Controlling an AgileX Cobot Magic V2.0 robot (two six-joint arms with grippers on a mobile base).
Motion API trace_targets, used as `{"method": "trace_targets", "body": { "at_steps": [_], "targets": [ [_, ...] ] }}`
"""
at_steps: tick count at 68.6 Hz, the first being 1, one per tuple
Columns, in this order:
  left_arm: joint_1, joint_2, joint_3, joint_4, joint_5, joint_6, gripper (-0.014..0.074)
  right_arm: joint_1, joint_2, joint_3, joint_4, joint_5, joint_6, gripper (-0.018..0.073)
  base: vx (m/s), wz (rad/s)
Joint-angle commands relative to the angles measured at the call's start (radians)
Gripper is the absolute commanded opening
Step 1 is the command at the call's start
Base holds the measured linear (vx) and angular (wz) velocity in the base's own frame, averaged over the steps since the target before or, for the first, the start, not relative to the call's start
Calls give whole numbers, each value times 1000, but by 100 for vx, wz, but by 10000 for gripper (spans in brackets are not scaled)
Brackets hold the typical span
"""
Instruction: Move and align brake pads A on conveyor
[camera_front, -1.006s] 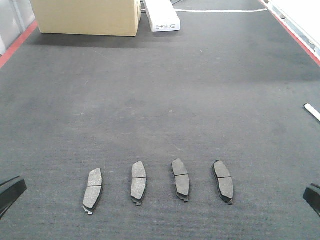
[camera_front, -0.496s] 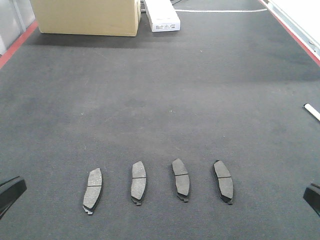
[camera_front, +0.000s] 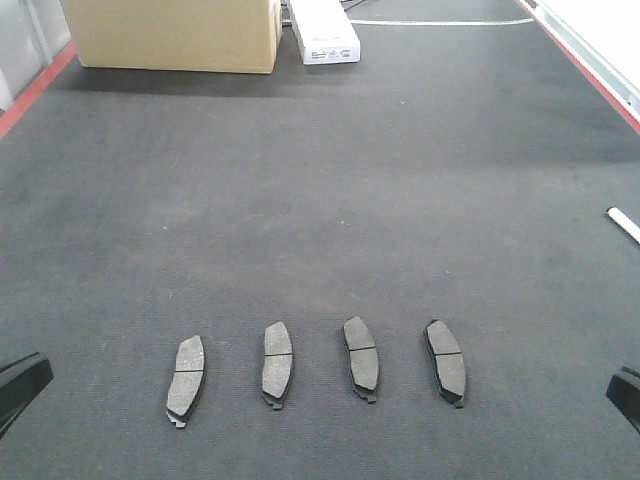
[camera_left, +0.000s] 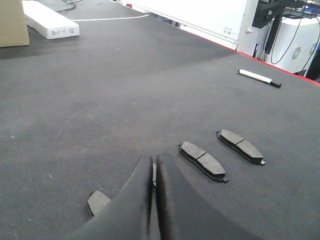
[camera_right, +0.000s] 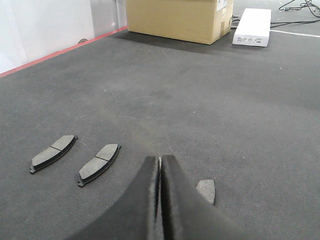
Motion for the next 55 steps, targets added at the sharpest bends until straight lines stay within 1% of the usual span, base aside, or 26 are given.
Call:
{"method": "trace_targets", "body": {
  "at_steps": [1, 16, 42, 55],
  "targets": [
    [-3, 8, -23, 0, -71, 2, -6, -3, 12, -22, -6, -75, -11, -10, 0, 0],
    [-3, 8, -23, 0, -71, 2, -6, -3, 12, -22, -6, -75, -11, -10, -7, -5],
    [-3, 8, -23, 0, -71, 2, -6, -3, 12, -22, -6, -75, -11, -10, -23, -3],
    [-3, 8, -23, 0, -71, 2, -6, -3, 12, -22, -6, -74, -11, -10, -11, 6]
  ]
}}
